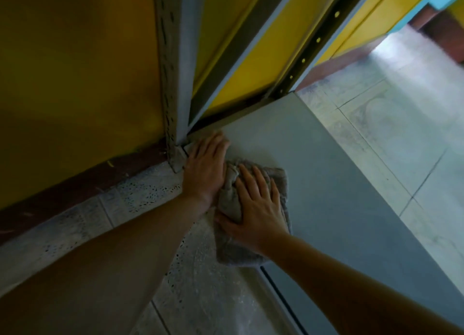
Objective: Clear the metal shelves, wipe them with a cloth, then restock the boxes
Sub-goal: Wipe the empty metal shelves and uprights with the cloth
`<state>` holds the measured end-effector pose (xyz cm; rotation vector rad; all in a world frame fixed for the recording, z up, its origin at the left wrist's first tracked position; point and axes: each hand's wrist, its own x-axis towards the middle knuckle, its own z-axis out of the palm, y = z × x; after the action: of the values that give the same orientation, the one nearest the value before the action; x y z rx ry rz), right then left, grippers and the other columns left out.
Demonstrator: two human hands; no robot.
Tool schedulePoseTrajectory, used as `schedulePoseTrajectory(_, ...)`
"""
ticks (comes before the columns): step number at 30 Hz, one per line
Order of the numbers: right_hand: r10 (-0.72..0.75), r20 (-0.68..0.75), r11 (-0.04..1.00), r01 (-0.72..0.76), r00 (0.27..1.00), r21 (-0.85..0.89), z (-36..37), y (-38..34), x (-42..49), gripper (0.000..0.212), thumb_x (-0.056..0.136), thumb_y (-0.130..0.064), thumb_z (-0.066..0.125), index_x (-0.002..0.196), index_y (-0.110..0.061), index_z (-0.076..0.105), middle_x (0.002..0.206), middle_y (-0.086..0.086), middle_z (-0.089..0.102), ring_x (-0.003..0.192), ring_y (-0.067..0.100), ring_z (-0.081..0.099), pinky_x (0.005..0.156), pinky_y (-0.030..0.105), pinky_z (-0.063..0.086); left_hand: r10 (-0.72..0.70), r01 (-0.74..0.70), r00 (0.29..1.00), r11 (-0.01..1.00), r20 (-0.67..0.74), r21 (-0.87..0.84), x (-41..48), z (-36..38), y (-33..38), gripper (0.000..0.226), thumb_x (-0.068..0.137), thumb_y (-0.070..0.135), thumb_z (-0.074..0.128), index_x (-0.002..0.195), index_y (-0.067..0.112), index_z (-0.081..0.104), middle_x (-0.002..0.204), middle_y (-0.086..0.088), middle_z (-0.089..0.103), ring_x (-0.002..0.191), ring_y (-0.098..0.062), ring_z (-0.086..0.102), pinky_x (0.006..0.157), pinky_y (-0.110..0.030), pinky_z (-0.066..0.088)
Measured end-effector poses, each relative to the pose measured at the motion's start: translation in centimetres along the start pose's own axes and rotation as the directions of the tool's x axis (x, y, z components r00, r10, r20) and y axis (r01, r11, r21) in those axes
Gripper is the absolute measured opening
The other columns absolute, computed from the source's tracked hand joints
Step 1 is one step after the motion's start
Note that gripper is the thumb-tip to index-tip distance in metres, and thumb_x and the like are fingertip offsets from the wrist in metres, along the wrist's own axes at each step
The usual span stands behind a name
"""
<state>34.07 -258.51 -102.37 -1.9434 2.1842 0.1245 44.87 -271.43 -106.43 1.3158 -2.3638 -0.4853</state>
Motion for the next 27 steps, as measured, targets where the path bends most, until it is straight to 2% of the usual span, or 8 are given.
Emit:
schedulePoseTrajectory(3,-0.022,-0.015,1.0,0.022,1.0,0.004,0.3,0.2,-0.1,0.097,0.084,-0.082,0.037,0.161,-0.028,0.014,0.171,-0.002,0.002,0.157,0.025,-0.01,0.125,0.055,-0.002,0.029,-0.029,0.999,0.999,-0.023,-0.028,0.1,0.4,-0.3,0.044,0.095,0.019,0.036,0.127,0.01,0.065,0.142,-0.012,0.058,0.133,-0.032,0.053,0.108,-0.05,0.044)
schedulePoseTrajectory(7,-0.025,-0.005,1.0,0.025,1.0,0.013,-0.2,0.1,0.3,0.096,0.084,-0.082,0.036,0.161,-0.029,0.013,0.171,-0.003,0.0,0.156,0.023,-0.012,0.125,0.056,0.0,0.034,-0.036,0.999,0.997,-0.023,-0.068,0.0,0.1,-0.3,0.042,0.097,0.018,0.037,0.129,0.011,0.063,0.146,-0.011,0.055,0.139,-0.029,0.048,0.113,-0.045,0.035)
schedulePoseTrajectory(12,-0.082,0.041,0.997,0.082,0.996,0.005,-1.0,-0.6,2.6,0.097,0.083,-0.085,0.034,0.162,-0.036,0.006,0.17,-0.007,-0.008,0.156,0.021,-0.016,0.124,0.051,-0.009,-0.129,0.094,0.991,0.865,-0.037,-0.493,-3.4,-1.6,-0.9,0.038,0.105,0.009,0.047,0.142,0.016,0.051,0.154,0.005,0.041,0.142,-0.009,0.036,0.118,-0.027,0.031)
schedulePoseTrajectory(17,-0.18,-0.074,0.983,0.182,0.981,0.029,-2.0,-3.5,11.7,0.094,0.087,-0.076,0.046,0.162,-0.033,0.009,0.17,-0.007,0.006,0.156,0.019,-0.003,0.125,0.055,0.004,-0.474,0.194,0.857,0.659,-0.2,-0.727,-5.3,-2.2,-3.3,0.044,0.1,-0.001,0.044,0.142,0.014,0.045,0.143,0.012,0.037,0.132,-0.015,0.047,0.108,-0.03,0.043)
schedulePoseTrajectory(20,-0.197,-0.086,0.978,0.202,0.977,0.046,-1.7,-3.4,12.5,0.093,0.089,-0.073,0.047,0.162,-0.03,0.01,0.169,-0.007,0.011,0.156,0.017,0.001,0.126,0.052,0.003,-0.628,0.304,0.761,0.564,-0.16,-0.767,-4.0,-1.6,-2.9,0.036,0.101,0.008,0.05,0.137,0.007,0.047,0.134,-0.002,0.043,0.116,-0.014,0.049,0.101,-0.037,0.046)
schedulePoseTrajectory(23,-0.286,-0.074,0.954,0.291,0.955,0.076,-2.7,-0.9,12.5,0.092,0.085,-0.072,0.045,0.162,-0.033,0.012,0.168,-0.007,0.017,0.155,0.014,0.008,0.126,0.047,0.005,-0.699,0.366,0.711,0.46,-0.076,-0.809,-3.7,-0.8,-1.6,0.036,0.103,0.018,0.047,0.137,0.007,0.049,0.129,-0.002,0.045,0.111,-0.01,0.044,0.102,-0.04,0.043)
schedulePoseTrajectory(25,-0.208,-0.094,0.97,0.218,0.974,0.112,-3.9,4.2,13.3,0.087,0.08,-0.072,0.041,0.158,-0.039,0.02,0.167,-0.009,0.023,0.154,0.014,0.015,0.125,0.049,0.009,-0.692,0.383,0.72,0.448,-0.043,-0.808,-4.0,-0.5,-1.2,0.042,0.106,0.021,0.042,0.147,0.015,0.045,0.143,-0.002,0.043,0.121,-0.012,0.045,0.102,-0.035,0.039)
schedulePoseTrajectory(27,0.04,-0.142,0.99,-0.02,0.989,0.142,-4.8,12.2,14.6,0.082,0.082,-0.075,0.036,0.156,-0.043,0.024,0.165,-0.009,0.026,0.152,0.018,0.021,0.122,0.053,0.014,-0.645,0.377,0.764,0.454,-0.006,-0.807,-4.5,0.2,-1.2,0.049,0.108,0.025,0.04,0.157,0.027,0.032,0.158,0.005,0.032,0.138,-0.011,0.039,0.11,-0.032,0.034)
